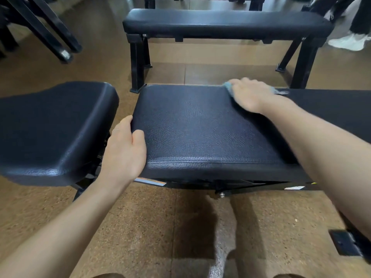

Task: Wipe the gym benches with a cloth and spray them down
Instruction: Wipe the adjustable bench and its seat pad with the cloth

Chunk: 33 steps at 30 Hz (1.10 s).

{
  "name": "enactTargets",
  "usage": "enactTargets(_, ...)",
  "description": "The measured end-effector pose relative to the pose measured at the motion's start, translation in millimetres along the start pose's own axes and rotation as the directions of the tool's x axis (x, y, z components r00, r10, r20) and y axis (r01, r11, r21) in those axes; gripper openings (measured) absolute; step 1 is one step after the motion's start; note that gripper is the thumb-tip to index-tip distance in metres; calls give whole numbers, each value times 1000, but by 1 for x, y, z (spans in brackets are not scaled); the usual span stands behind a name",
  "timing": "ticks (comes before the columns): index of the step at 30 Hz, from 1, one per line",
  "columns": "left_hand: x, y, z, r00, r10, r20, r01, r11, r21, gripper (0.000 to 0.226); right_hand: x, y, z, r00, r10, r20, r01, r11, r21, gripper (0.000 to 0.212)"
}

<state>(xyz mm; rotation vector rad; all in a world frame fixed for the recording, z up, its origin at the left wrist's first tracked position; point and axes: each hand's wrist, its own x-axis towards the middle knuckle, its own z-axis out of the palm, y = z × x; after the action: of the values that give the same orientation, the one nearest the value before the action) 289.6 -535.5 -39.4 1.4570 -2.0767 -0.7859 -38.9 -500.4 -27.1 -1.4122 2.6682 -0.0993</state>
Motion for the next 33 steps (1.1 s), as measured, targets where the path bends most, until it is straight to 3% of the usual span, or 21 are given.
enactTargets(3, -1, 0, 1, 1000, 4, -15, -4, 1000, 0, 44, -16, 40, -1, 994, 103, -26, -104, 995, -13, 52)
enactTargets(6, -1, 2, 2, 1000, 1, -17, 0, 1000, 16, 46, -26, 14, 5, 993, 114, -13, -114, 993, -5, 47)
enactTargets(9, 0, 2, 2, 1000, -3, -19, 3, 1000, 24, 47, -51, -59, 21, 998, -70, 5, 70, 997, 9, 58)
enactTargets(12, -4, 6, 0, 1000, -26, -10, 26, 999, -26, 45, -102, -132, 31, 923, -385, 11, 383, 921, 66, 57)
enactTargets(14, -6, 8, -1, 999, -33, 2, 34, 998, -50, 44, -124, -139, 28, 869, -490, 59, 482, 868, 120, 56)
enactTargets(16, -6, 7, -2, 999, -51, 17, 52, 997, -59, 46, -124, -104, 23, 838, -544, 32, 539, 836, 97, 57)
enactTargets(18, -6, 5, -2, 998, -59, 21, 61, 996, -68, 48, -116, -45, 19, 880, -475, -20, 476, 880, 13, 61)
enactTargets(21, -5, 5, 0, 997, -81, 3, 81, 994, -72, 51, -120, 36, 12, 979, -201, 35, 202, 979, -35, 65)
enactTargets(23, -4, 5, 2, 995, -101, -9, 100, 993, -68, 51, -138, 35, 11, 985, -147, 96, 150, 988, -25, 59)
enactTargets(24, -3, 5, 2, 994, -108, -12, 107, 992, -70, 52, -149, 18, 12, 977, -190, 93, 191, 982, -4, 58)
enactTargets(26, -2, 4, 3, 993, -121, -18, 119, 990, -74, 53, -169, -32, 16, 921, -386, 52, 384, 922, 40, 57)
enactTargets(28, 0, 2, 4, 992, -125, -28, 122, 990, -74, 54, -179, -79, 22, 813, -582, 34, 580, 813, 55, 56)
enactTargets(30, 2, 0, 6, 993, -113, -33, 111, 992, -59, 54, -176, -105, 25, 742, -670, 34, 669, 742, 32, 55)
enactTargets(33, 1, 0, 3, 992, -123, -28, 120, 988, -97, 54, -173, -97, 28, 700, -714, 8, 714, 700, -35, 55)
